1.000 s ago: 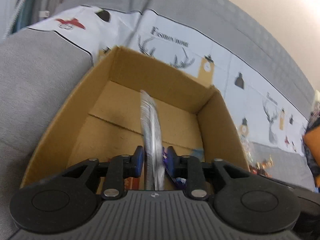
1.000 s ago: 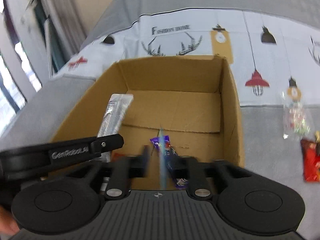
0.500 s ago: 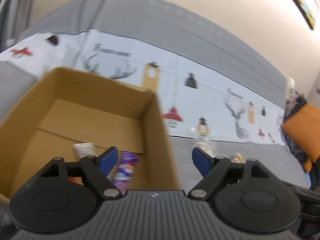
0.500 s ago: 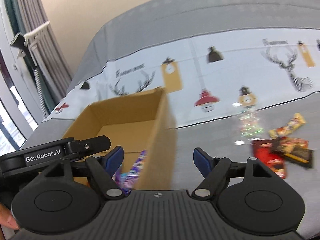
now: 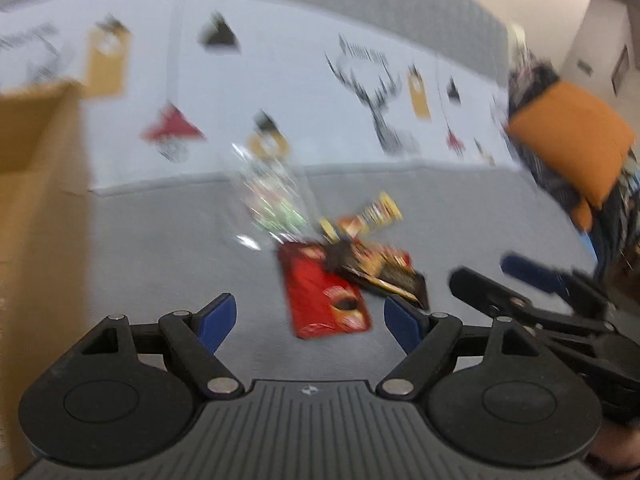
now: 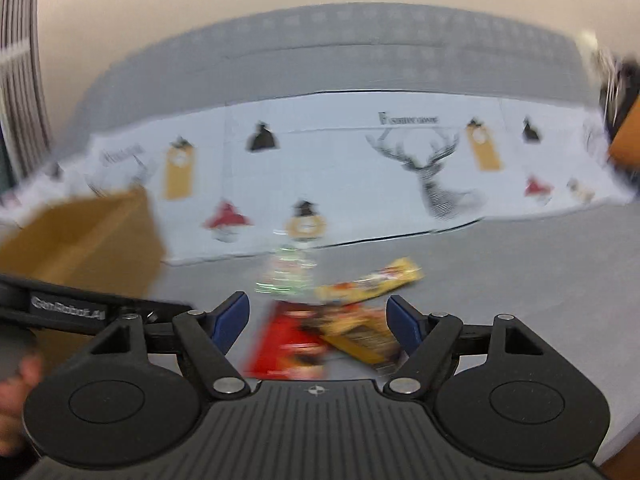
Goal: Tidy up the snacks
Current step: 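Grasp the red coffee pouch with the left tool while the right tool grasps the dark biscuit bar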
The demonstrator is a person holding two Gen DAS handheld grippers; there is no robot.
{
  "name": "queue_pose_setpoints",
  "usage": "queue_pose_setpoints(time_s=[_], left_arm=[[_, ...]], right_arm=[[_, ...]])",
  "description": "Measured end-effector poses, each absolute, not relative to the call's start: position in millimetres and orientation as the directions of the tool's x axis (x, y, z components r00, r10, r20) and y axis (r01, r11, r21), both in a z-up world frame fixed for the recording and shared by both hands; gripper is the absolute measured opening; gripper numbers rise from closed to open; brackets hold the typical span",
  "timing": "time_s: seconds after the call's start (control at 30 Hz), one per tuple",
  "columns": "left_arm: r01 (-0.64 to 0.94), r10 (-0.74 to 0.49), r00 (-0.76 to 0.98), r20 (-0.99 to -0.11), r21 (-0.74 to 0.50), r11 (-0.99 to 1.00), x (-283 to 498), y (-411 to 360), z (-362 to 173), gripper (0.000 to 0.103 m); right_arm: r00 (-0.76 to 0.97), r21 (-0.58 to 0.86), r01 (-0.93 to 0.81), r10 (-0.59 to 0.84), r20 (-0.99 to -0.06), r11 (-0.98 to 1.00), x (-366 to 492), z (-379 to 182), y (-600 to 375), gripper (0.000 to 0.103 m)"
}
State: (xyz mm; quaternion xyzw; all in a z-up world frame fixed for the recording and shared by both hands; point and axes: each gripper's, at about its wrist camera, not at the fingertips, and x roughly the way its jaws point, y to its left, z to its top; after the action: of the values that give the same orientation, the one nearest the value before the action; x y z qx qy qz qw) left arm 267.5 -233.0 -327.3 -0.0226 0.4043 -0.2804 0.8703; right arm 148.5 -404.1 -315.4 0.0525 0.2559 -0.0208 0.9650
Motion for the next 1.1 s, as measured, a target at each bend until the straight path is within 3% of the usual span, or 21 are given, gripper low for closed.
queue_pose_setpoints(time_s=[0.13,0.3,0.6,0.67,0.73,0.83,0.9,0.97,1.03,1.1], left_arm=[[0.481,-0.46,0.479,-0.748,-0.214,0.85,297.2,-269.4,-358.8,0.085],[0.432,-0.432,0.403,-0.807,-0.248,0.867,320.3,-283.0,-395.9,0.086],[0.442,-0.342,0.505,-0.792,-0.104,0.891,335.8,-313.3,-405.0,0.089],[0.445,-0.332,0.529,-0.781,-0.078,0.892,334.0,-314.8,-405.7,0.084],[0.465,-0.351,0.539,-0.766,-0.078,0.882,327.7,-309.4,-404.6,0.065],[0.457,-0.369,0.512,-0.775,-0.118,0.882,327.0,-296.2,-401.3,0.059],[0.445,-0.362,0.496,-0.789,-0.126,0.886,326.1,-285.3,-397.8,0.057],[0.436,-0.356,0.485,-0.798,-0.132,0.89,322.0,-272.9,-394.1,0.051],[0.427,-0.362,0.471,-0.804,-0.151,0.891,318.6,-257.6,-389.8,0.037],[0.416,-0.353,0.46,-0.815,-0.154,0.896,317.1,-247.3,-387.7,0.034]], right_arm=[[0.824,0.103,0.026,0.037,-0.566,0.994,179.1,-340.6,-433.8,0.074],[0.735,0.179,0.039,0.093,-0.672,0.983,209.9,-381.3,-454.4,0.07],[0.719,0.181,0.05,0.09,-0.689,0.982,232.2,-391.3,-463.5,0.068],[0.696,0.23,0.055,0.128,-0.706,0.972,240.1,-397.6,-470.8,0.068],[0.678,0.251,0.028,0.167,-0.716,0.968,245.1,-403.2,-471.5,0.069],[0.663,0.092,-0.071,0.116,-0.74,0.993,246.3,-406.9,-448.3,0.067],[0.663,0.007,-0.128,0.091,-0.743,0.992,242.6,-406.0,-432.6,0.048],[0.652,0.024,-0.164,0.126,-0.748,0.986,239.6,-401.6,-426.3,0.028],[0.649,0.015,-0.156,0.114,-0.753,0.988,234.9,-398.6,-422.4,0.027],[0.649,0.023,-0.152,0.118,-0.751,0.988,228.2,-393.7,-419.7,0.025]])
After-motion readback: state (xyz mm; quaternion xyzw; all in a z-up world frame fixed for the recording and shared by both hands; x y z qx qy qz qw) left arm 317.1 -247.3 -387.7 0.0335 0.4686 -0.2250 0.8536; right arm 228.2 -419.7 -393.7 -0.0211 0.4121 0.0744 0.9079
